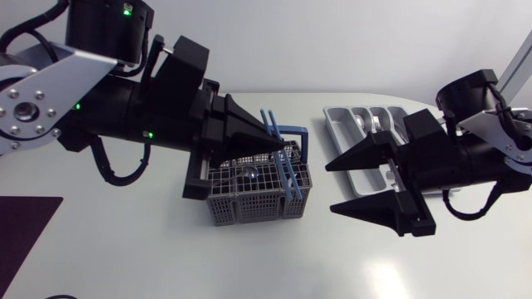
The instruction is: Unload the cutlery basket into the drawer organizer.
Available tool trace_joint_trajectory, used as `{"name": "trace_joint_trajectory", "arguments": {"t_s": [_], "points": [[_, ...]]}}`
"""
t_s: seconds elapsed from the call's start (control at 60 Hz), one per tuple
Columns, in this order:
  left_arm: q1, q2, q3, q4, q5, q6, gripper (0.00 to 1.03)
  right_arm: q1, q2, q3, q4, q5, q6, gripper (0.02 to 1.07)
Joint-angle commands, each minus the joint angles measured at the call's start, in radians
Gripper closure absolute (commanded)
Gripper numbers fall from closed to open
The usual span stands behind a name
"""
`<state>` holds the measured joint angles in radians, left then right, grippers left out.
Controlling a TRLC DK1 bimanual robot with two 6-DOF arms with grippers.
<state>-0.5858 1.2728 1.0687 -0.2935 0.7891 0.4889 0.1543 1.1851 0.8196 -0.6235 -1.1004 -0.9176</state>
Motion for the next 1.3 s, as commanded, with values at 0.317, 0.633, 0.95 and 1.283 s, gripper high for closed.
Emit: {"name": "trace_joint_trajectory", "arguments": {"t_s": [0.317,0.633,0.95,1.283], "points": [[-0.028,0.060,0.068,0.017,0.073,-0.088,1.00,0.094,0.033,0.016,0.159,-0.003,0.140,0.17],[-0.045,0.073,0.079,0.025,0.076,-0.104,1.00,0.145,0.041,0.006,0.223,0.013,0.163,0.44],[-0.040,0.076,0.080,0.025,0.088,-0.105,1.00,0.156,0.047,0.000,0.246,0.028,0.168,0.71],[-0.032,0.079,0.080,0.025,0.098,-0.104,1.00,0.183,0.054,-0.002,0.255,0.042,0.166,0.97]]}}
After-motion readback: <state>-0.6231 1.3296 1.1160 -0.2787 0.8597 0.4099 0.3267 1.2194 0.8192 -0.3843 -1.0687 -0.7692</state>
